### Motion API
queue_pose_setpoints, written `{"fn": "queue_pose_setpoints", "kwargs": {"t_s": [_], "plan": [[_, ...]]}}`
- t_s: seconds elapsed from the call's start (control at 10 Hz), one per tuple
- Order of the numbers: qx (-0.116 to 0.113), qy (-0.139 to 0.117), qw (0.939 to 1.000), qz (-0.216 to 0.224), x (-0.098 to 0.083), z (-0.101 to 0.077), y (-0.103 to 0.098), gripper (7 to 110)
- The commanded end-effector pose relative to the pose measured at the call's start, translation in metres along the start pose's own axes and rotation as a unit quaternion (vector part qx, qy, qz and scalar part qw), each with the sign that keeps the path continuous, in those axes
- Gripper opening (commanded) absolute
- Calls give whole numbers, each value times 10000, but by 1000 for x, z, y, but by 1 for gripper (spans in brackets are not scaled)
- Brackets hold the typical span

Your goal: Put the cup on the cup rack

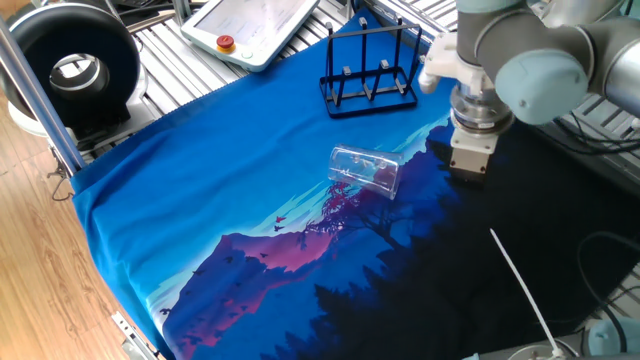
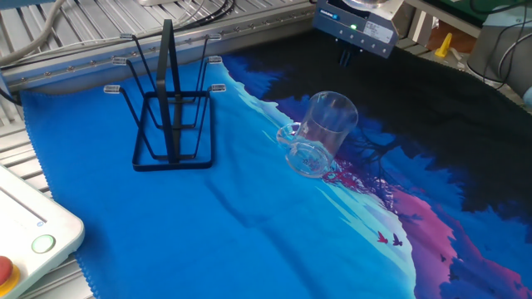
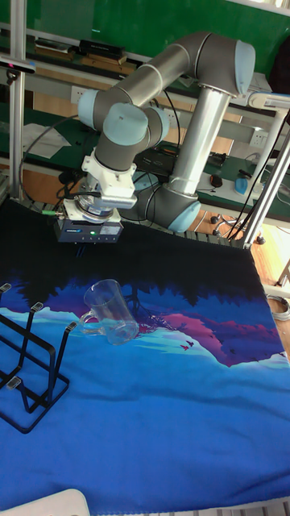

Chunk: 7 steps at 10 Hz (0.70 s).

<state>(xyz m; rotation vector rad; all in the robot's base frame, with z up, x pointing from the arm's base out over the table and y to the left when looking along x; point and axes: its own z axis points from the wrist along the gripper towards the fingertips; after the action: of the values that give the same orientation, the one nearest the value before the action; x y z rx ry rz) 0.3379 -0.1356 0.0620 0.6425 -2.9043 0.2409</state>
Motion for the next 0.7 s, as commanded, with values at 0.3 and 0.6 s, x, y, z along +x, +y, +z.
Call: {"fn": "queue_pose_setpoints", "kwargs": {"t_s": [0.3, 0.6], "plan": [[109, -718, 9972, -189, -83, -55, 12, 7], [252, -964, 9948, -207, -120, -63, 13, 7]]}}
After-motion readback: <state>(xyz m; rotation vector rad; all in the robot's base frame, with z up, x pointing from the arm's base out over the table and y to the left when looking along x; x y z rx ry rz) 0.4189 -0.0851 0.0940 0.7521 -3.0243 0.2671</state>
